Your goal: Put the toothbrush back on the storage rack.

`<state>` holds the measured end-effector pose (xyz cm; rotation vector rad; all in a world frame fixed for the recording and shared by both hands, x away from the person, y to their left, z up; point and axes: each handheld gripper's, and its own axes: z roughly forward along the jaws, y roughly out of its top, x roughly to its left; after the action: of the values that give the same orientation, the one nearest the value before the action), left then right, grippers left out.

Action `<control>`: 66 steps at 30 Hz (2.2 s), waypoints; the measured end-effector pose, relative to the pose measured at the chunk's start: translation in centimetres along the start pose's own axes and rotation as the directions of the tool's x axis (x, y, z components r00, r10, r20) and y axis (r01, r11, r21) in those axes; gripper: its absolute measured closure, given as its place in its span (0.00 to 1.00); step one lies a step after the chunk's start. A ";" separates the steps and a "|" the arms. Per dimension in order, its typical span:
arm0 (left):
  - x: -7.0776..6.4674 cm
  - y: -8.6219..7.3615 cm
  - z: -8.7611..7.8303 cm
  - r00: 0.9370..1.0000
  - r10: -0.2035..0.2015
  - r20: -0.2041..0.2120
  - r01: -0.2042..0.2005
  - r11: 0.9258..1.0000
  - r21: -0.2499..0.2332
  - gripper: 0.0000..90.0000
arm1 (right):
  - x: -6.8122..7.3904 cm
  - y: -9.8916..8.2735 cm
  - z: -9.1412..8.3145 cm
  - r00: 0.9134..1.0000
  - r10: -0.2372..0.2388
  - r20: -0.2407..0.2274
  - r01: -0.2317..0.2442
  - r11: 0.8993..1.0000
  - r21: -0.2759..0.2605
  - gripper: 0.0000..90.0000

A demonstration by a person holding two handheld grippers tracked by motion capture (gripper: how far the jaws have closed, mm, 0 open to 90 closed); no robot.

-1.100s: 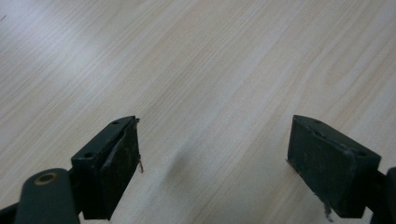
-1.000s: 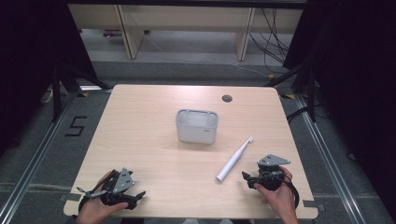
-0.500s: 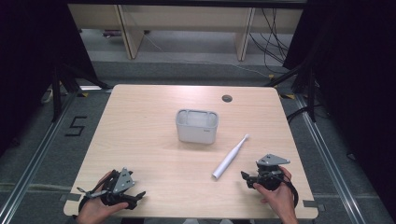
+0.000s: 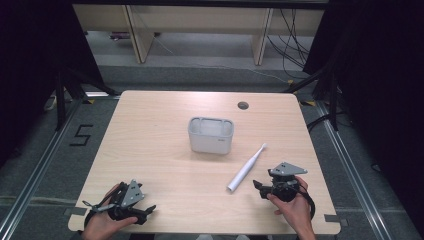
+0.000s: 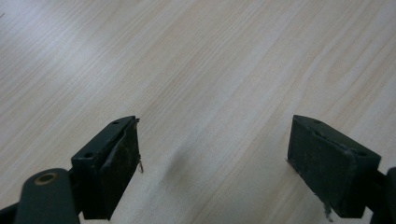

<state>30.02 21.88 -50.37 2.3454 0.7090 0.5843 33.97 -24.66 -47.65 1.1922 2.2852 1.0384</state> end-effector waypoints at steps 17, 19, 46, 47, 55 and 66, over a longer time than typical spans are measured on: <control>0.0 0.0 0.1 1.000 -0.004 0.002 0.004 1.000 0.002 0.18 | 1.9 2.4 1.4 0.994 -0.096 -0.042 0.094 0.994 -0.063 0.80; 0.0 -0.1 0.1 1.000 -0.012 0.000 0.012 1.000 0.003 0.18 | 2.4 2.8 2.0 0.990 -0.128 -0.057 0.123 0.990 -0.073 0.87; 0.0 0.0 0.0 1.000 -0.001 -0.002 0.001 1.000 0.014 0.18 | 4.4 4.1 6.1 0.966 -0.198 -0.164 0.199 0.980 -0.015 1.00; 0.0 0.0 0.0 1.000 -0.003 0.001 0.003 1.000 0.001 0.18 | 4.5 4.1 6.2 0.965 -0.194 -0.176 0.196 0.981 -0.002 1.00; 0.1 0.0 -0.1 1.000 -0.004 0.003 0.004 1.000 0.012 0.18 | 4.6 3.8 6.4 0.963 -0.195 -0.187 0.200 0.980 0.012 1.00; 0.1 0.0 -0.2 1.000 0.000 0.002 0.000 1.000 0.009 0.18 | 4.8 3.0 6.1 0.964 -0.172 -0.202 0.185 0.982 0.046 1.00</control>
<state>29.96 22.03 -50.20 2.3537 0.7122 0.5802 36.55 -16.96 -49.34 0.9201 2.5418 1.0642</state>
